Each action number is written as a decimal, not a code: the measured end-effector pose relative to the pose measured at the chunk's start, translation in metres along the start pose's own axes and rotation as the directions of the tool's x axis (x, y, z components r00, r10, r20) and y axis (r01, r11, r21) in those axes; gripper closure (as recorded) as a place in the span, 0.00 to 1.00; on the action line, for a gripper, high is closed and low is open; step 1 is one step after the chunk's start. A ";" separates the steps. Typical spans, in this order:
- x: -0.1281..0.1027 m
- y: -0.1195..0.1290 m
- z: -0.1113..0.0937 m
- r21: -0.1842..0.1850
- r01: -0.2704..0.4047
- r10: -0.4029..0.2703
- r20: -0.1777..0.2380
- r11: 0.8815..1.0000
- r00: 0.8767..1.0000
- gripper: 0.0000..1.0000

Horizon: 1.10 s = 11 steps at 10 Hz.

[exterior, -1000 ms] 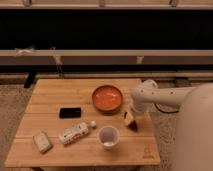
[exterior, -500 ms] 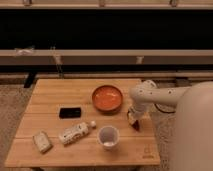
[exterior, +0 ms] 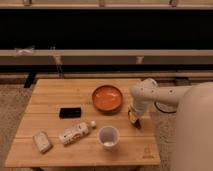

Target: Place the pepper in the ceramic bowl

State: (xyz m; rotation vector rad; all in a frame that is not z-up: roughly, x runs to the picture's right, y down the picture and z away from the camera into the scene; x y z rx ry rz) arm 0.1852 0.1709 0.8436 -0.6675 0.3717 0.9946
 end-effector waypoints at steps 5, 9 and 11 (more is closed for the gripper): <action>-0.051 -0.009 -0.042 -0.027 0.064 -0.064 0.028 0.998 0.998 1.00; -0.096 0.019 -0.074 -0.034 0.148 -0.145 0.089 0.988 0.985 1.00; -0.116 0.041 -0.082 -0.027 0.207 -0.203 0.108 0.978 0.973 0.90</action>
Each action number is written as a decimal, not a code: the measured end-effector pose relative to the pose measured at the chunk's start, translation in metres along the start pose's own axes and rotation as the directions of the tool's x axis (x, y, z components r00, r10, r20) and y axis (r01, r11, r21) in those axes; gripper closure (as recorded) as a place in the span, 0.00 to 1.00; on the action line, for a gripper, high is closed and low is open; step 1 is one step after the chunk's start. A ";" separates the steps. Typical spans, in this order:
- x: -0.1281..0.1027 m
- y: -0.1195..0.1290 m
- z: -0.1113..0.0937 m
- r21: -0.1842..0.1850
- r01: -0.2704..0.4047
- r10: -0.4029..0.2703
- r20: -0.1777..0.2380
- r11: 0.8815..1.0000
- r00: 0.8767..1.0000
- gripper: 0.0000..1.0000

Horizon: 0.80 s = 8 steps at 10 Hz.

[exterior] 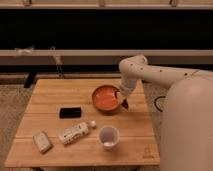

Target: Place the pepper in the ceramic bowl

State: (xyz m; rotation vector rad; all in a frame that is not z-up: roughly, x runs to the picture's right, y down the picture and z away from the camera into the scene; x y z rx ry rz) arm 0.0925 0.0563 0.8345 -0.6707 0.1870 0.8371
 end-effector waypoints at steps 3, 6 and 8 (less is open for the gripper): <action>-0.025 0.012 0.006 0.006 0.065 -0.065 0.014 0.998 0.998 0.61; -0.048 0.020 0.024 0.007 0.104 -0.104 0.004 0.995 0.995 0.33; -0.057 0.019 0.026 0.011 0.131 -0.131 0.001 0.991 0.991 0.20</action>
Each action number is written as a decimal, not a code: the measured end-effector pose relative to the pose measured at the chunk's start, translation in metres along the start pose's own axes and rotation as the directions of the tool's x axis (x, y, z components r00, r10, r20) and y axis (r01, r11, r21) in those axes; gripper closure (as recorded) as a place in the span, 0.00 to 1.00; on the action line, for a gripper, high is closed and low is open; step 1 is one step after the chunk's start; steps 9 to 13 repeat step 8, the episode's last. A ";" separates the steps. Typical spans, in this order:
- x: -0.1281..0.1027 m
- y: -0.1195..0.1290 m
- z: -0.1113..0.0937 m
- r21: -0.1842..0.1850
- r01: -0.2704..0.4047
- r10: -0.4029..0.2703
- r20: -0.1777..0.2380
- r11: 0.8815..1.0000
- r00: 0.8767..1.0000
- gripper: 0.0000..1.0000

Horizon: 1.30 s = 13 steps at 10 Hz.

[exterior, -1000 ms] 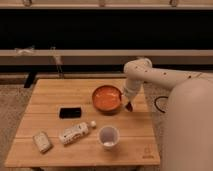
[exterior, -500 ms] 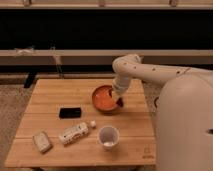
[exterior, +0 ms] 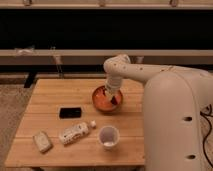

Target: Place the pepper in the ceramic bowl

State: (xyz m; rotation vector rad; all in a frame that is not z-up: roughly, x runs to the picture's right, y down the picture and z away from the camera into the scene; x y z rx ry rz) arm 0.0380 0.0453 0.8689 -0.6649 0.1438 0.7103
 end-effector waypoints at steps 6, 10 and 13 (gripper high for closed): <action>-0.006 0.005 -0.024 0.005 0.105 -0.105 0.098 0.994 0.990 0.20; -0.006 0.006 -0.024 0.004 0.106 -0.106 0.099 0.994 0.989 0.20; -0.006 0.006 -0.024 0.004 0.106 -0.106 0.099 0.994 0.989 0.20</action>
